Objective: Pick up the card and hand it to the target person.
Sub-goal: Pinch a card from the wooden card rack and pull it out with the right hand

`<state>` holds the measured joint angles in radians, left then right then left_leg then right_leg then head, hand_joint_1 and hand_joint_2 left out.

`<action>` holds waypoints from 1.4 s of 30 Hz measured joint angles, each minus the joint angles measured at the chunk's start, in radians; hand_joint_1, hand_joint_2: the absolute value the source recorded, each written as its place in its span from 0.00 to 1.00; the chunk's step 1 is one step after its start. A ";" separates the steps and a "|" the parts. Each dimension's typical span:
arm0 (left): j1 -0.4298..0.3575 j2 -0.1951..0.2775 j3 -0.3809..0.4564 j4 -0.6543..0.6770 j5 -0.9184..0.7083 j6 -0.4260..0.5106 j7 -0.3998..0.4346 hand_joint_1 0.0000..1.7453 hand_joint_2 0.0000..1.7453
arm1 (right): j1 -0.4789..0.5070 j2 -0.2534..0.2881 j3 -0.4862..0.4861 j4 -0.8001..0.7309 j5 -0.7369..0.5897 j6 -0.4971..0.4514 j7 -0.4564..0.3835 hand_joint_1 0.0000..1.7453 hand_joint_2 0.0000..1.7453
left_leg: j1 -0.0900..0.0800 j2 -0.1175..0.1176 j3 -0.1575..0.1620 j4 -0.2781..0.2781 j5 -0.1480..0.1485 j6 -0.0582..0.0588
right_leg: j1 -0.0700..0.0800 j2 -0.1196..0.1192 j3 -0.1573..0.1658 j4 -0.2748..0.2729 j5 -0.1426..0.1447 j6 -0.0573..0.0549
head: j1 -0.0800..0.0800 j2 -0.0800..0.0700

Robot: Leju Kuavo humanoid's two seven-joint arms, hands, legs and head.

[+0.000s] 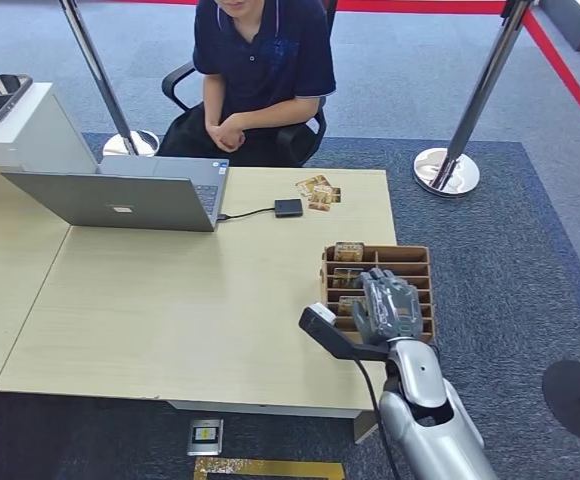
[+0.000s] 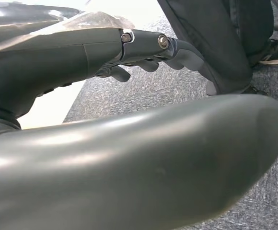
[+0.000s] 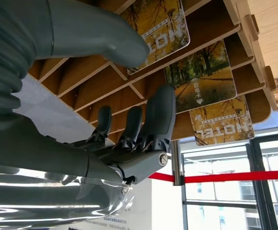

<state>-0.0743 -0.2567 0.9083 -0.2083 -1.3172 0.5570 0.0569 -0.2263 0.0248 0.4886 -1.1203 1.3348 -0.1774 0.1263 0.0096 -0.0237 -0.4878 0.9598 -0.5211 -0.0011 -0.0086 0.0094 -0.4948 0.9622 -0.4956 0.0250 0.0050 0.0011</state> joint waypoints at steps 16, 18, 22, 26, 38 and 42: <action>0.000 0.000 0.000 0.000 -0.013 -0.002 -0.005 0.00 0.00 | 0.001 0.000 0.002 0.014 -0.005 0.000 0.007 0.50 1.00 | 0.000 0.000 0.000 0.000 0.000 0.000 | 0.000 0.000 0.000 0.000 0.000 0.000 | 0.000 0.000; 0.000 0.000 0.000 0.000 -0.013 -0.004 -0.005 0.00 0.00 | 0.002 0.000 0.003 0.015 -0.005 0.000 0.007 0.49 1.00 | 0.000 0.000 0.000 0.000 0.000 0.000 | 0.000 0.000 0.000 0.000 0.000 0.000 | 0.000 0.000; 0.000 0.000 0.000 0.000 -0.014 -0.004 -0.004 0.00 0.00 | 0.004 0.003 0.004 0.021 -0.005 0.001 0.007 0.50 1.00 | 0.000 0.000 0.000 0.000 0.000 0.000 | 0.000 0.000 0.000 0.000 0.000 0.000 | 0.000 0.000; 0.000 0.000 0.000 0.000 -0.013 -0.004 -0.003 0.00 0.00 | 0.004 0.009 0.006 0.032 -0.005 0.006 0.007 0.50 1.00 | 0.000 0.000 0.000 0.000 0.000 0.000 | 0.000 0.000 0.000 0.000 0.000 0.000 | 0.000 0.000; 0.000 0.000 0.000 0.000 -0.011 -0.004 0.001 0.00 0.00 | -0.003 0.022 0.020 0.056 -0.005 0.007 0.007 0.52 1.00 | 0.000 0.000 0.000 0.000 0.000 0.000 | 0.000 0.000 0.000 0.000 0.000 0.000 | 0.000 0.000; 0.000 0.000 0.000 0.001 -0.012 -0.004 0.001 0.00 0.00 | -0.003 0.024 0.021 0.060 -0.005 0.007 0.007 0.55 1.00 | 0.000 0.000 0.000 0.000 0.000 0.000 | 0.000 0.000 0.000 0.000 0.000 0.000 | 0.000 0.000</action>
<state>-0.0744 -0.2571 0.9083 -0.2076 -1.3296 0.5526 0.0580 -0.2297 0.0487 0.5095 -1.0601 1.3298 -0.1701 0.1335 0.0096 -0.0236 -0.4873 0.9597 -0.5211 -0.0011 -0.0086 0.0094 -0.4946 0.9622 -0.4956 0.0249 0.0050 0.0011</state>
